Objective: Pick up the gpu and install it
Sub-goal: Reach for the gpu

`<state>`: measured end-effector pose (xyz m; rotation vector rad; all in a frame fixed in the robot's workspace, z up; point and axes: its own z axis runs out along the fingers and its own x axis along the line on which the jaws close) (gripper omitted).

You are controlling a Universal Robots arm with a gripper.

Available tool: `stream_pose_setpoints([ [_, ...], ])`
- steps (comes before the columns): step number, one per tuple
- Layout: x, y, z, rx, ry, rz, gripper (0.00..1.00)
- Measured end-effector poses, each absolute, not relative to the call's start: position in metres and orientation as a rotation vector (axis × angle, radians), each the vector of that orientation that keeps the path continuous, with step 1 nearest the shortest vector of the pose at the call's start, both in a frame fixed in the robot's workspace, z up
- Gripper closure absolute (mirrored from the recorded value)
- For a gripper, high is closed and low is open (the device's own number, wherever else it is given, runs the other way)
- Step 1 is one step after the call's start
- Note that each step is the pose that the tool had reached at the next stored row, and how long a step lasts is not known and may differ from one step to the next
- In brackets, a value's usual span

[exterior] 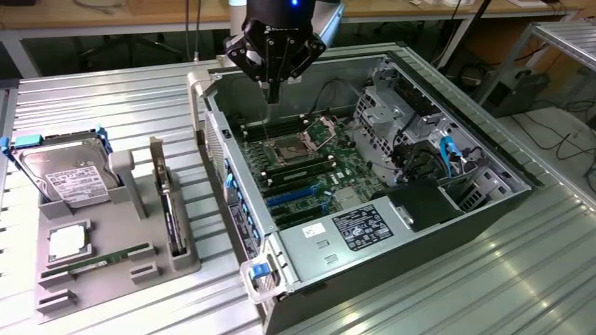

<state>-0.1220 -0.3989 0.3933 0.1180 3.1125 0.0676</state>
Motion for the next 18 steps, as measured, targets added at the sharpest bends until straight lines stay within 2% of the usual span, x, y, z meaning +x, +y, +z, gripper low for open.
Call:
stream_pose_setpoints([
  [7, -0.122, -0.4, 0.393, 0.118, 3.113, 0.067, 0.89],
  [18, -0.158, -0.421, 0.393, 0.118, 3.111, 0.068, 0.89],
])
